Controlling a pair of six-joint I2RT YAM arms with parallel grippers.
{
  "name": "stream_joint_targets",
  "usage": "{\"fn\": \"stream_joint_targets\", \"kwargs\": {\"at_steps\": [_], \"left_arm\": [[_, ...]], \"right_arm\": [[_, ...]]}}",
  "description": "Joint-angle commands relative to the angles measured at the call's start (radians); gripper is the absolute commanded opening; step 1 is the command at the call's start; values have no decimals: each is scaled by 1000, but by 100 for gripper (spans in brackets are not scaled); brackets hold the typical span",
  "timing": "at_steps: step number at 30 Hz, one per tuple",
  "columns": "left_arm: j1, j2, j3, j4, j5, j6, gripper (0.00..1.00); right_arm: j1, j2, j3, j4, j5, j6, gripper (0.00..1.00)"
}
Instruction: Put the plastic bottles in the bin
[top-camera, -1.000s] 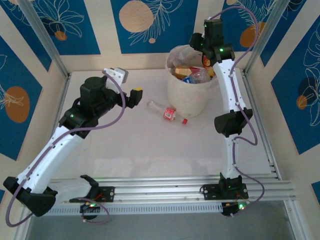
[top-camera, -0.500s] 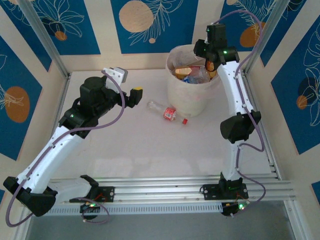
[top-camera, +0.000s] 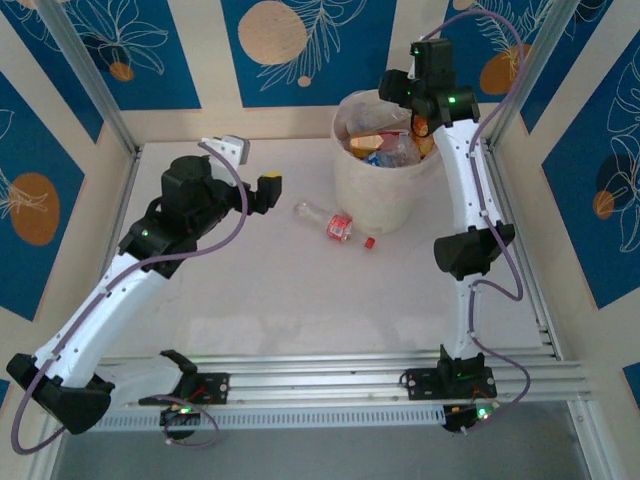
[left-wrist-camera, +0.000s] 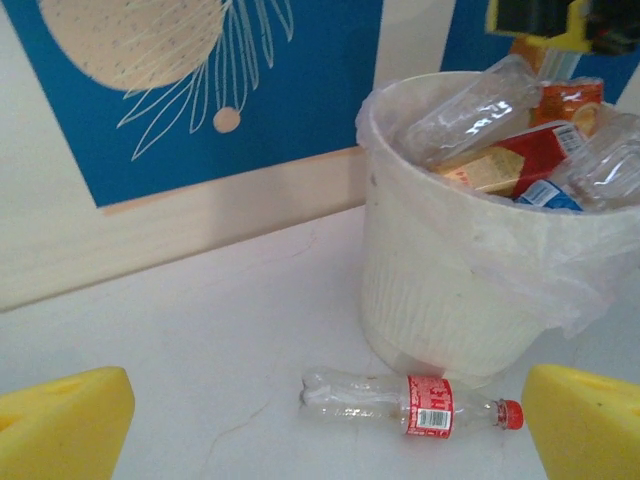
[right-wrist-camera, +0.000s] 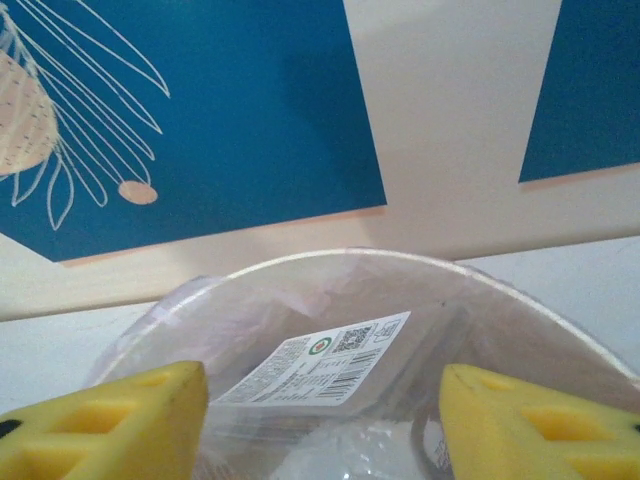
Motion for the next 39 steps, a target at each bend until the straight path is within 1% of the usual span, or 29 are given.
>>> {"fn": "stream_joint_targets", "kwargs": {"at_steps": [1,5,8,11,13,15,18,22,25,31,39], "left_arm": [[-9,-23,-36,-16,-81,-106,100],[-9,-17,-89,-42,-142,-273,100],[-9,-5,-154,-34,-140,-448,99],[-9,26,-221,-19,-132,-629,99],[-9,58,-258,4,-118,-741,99],[-14,93,-281,39,-111,-809,99],[-22,171,-277,73,-105,-876,99],[-41,302,-225,101,-80,-935,100],[-69,399,-181,113,-88,-990,100],[-107,564,-78,131,-105,-1061,99],[-125,749,55,126,-65,-1103,100]], "right_arm": [[10,-37,47,-34,-14,-27,70],[31,-127,-36,-36,-10,-37,79],[58,-218,-132,-35,18,-43,87],[79,-319,-257,-32,36,-21,98],[87,-395,-354,-30,45,4,99],[93,-467,-458,-24,64,30,99],[95,-586,-622,-3,87,77,99],[95,-754,-830,48,91,120,99],[95,-847,-924,66,93,138,99],[96,-949,-999,58,100,150,99],[96,-1018,-1043,75,101,154,99]]}}
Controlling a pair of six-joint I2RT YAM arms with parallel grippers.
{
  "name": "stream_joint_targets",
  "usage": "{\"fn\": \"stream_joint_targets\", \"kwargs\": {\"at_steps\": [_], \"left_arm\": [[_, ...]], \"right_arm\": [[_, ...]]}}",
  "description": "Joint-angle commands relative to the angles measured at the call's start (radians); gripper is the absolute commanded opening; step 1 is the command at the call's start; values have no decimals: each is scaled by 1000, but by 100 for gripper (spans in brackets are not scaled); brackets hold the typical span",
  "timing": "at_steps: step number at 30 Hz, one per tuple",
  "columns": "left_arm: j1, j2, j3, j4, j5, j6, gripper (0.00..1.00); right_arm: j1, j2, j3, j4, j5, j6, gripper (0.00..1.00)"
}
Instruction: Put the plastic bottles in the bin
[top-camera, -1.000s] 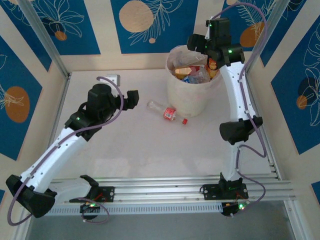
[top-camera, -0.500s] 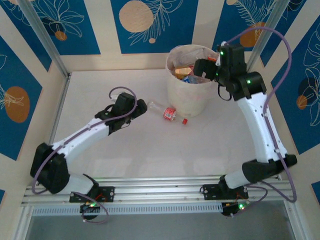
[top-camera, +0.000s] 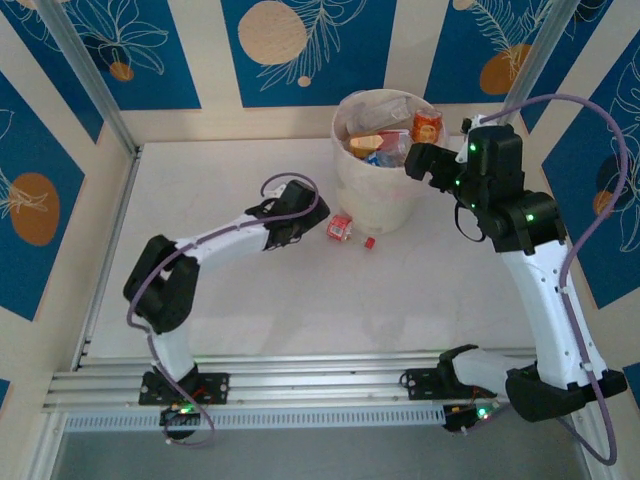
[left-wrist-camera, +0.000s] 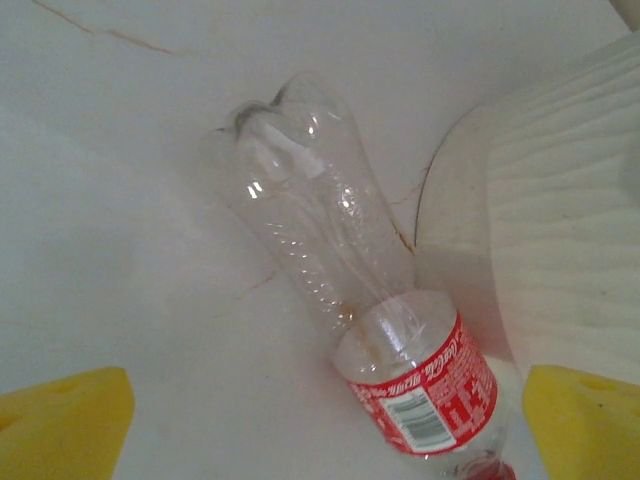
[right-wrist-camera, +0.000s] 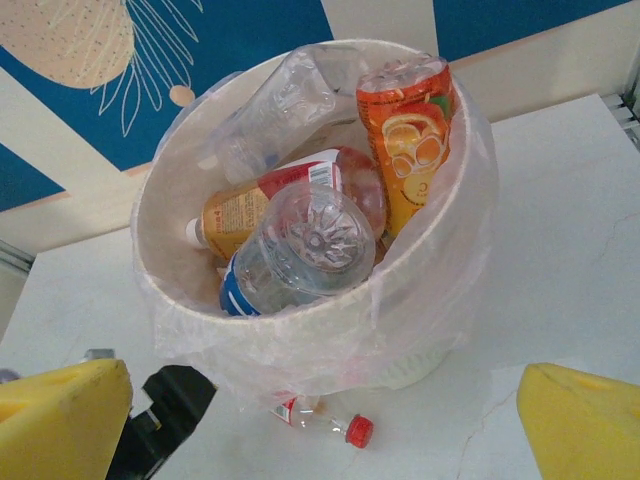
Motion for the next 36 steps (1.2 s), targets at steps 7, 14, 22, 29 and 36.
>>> {"fn": "stream_joint_targets", "kwargs": {"at_steps": [7,14,22,29,36], "left_arm": [[-15,158,145,-16,54,-60,96],[-15,244,212,-33,88,-64,94],[-15,301,236,-39,117,-72,90],[-15,331,237,-55,139,-72,81],[-14,303,189,-56,133,-72,68]], "right_arm": [[3,-24,-20,35,15,12,99],[3,-16,-22,38,10,12,99],[4,-15,-23,36,9,14,99],[7,-6,-15,35,10,17,99],[10,-6,-13,33,14,26,99]]}}
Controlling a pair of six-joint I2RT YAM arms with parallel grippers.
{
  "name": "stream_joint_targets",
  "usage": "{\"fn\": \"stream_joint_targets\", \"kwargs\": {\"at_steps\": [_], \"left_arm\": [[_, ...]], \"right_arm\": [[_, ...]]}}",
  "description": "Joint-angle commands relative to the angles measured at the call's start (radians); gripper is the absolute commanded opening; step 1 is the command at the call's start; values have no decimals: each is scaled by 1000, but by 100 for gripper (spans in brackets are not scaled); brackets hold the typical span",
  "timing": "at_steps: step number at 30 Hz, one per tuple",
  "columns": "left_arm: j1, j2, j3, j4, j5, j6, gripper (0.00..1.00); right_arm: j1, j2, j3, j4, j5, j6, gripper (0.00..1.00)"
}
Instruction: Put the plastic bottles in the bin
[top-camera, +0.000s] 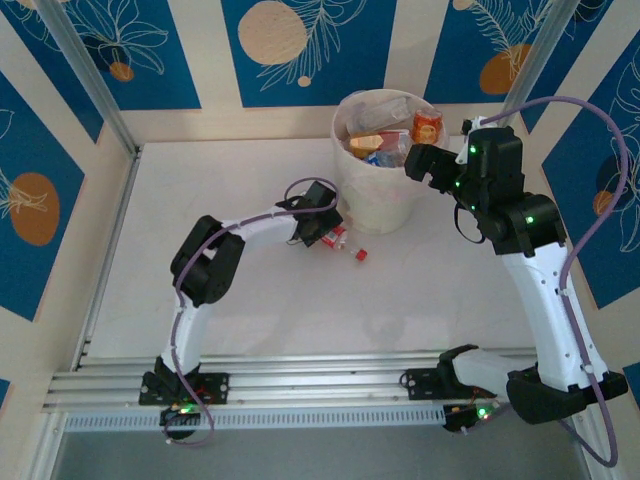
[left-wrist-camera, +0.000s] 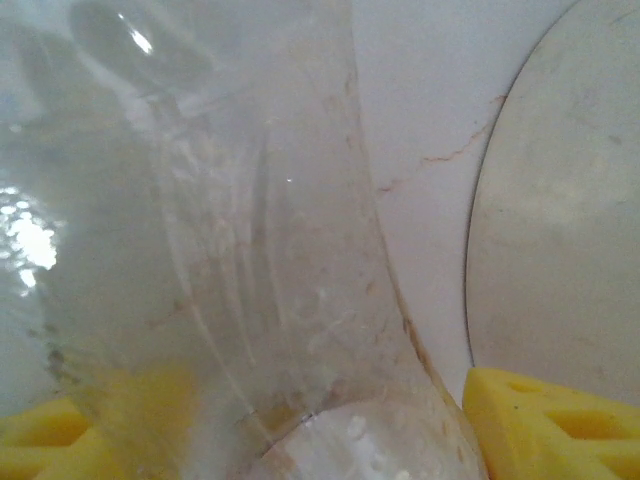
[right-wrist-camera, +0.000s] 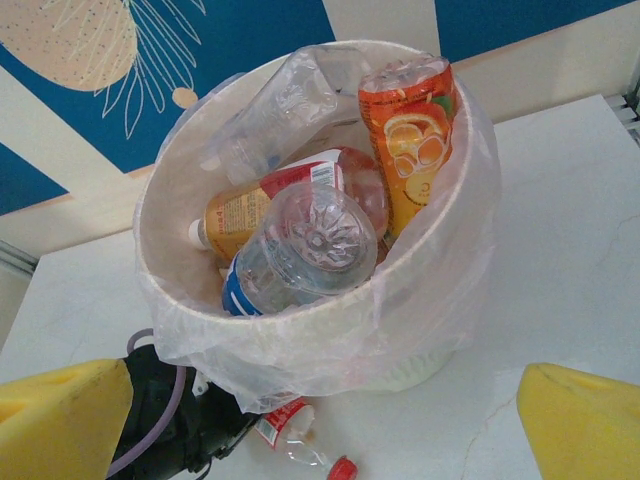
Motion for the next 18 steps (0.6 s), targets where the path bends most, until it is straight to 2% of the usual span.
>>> {"fn": "stream_joint_targets", "kwargs": {"at_steps": [1,11,18], "left_arm": [[-10,-10,-35,-36,9,-17,65],[9,-81,-88,-76,-45,48,48],[20,-190,-117,-109,-155,151,46]], "right_arm": [[8,0,2,20,14,21,99],[9,7,9,27,2,38,99],[9,19,23,15,-1,42,99]]}}
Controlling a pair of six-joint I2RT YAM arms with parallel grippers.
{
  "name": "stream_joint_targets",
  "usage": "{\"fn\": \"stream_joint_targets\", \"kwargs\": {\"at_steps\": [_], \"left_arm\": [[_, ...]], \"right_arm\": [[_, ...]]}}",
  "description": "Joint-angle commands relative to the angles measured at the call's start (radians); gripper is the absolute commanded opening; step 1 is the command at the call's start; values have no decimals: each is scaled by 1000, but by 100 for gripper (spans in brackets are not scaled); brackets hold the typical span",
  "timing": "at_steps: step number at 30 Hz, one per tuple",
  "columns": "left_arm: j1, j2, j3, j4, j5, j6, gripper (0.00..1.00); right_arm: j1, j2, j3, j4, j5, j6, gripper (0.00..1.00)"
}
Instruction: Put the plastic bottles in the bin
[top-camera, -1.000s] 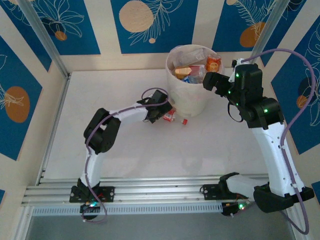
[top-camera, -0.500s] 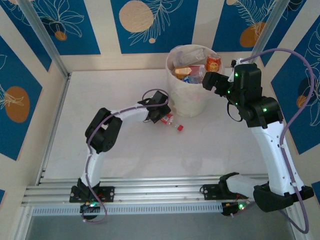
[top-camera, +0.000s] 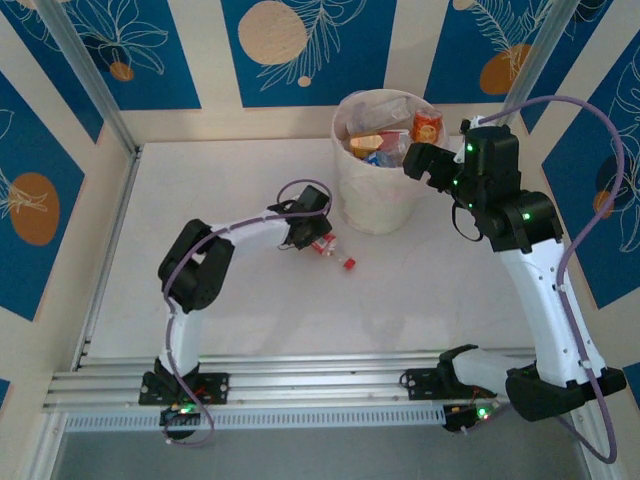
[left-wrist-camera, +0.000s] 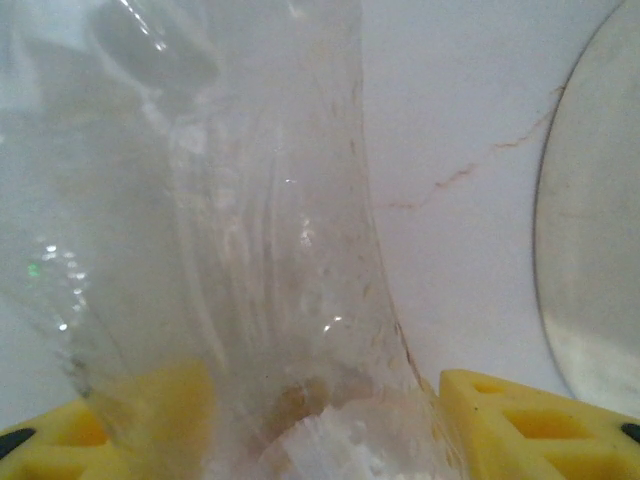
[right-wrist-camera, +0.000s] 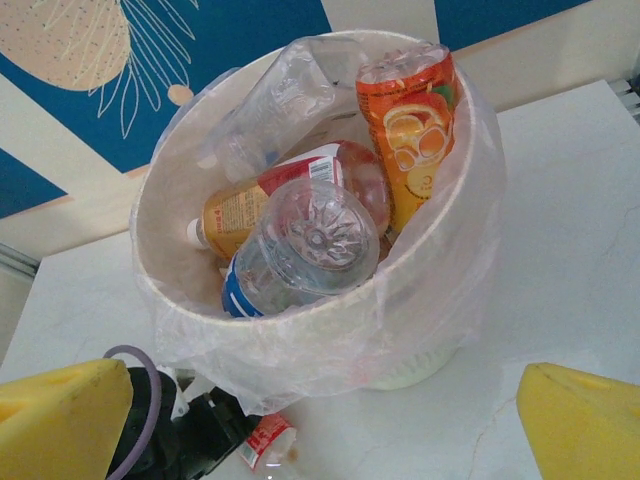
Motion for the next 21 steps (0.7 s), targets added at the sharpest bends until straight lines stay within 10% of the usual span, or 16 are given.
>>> {"fn": "stream_joint_targets", "kwargs": {"at_steps": [1,11,21], "left_arm": [[12,-105,-9,-62,-113,102,46],[14,-364,-8,-8,-279,540,46],[13,-521,78,177,-86,1108,47]], "right_arm": [[7,1,25,15,-5,16,99],[7,4,26,8,-33,27,99],[7,-9,21,13,-55,36,99]]}}
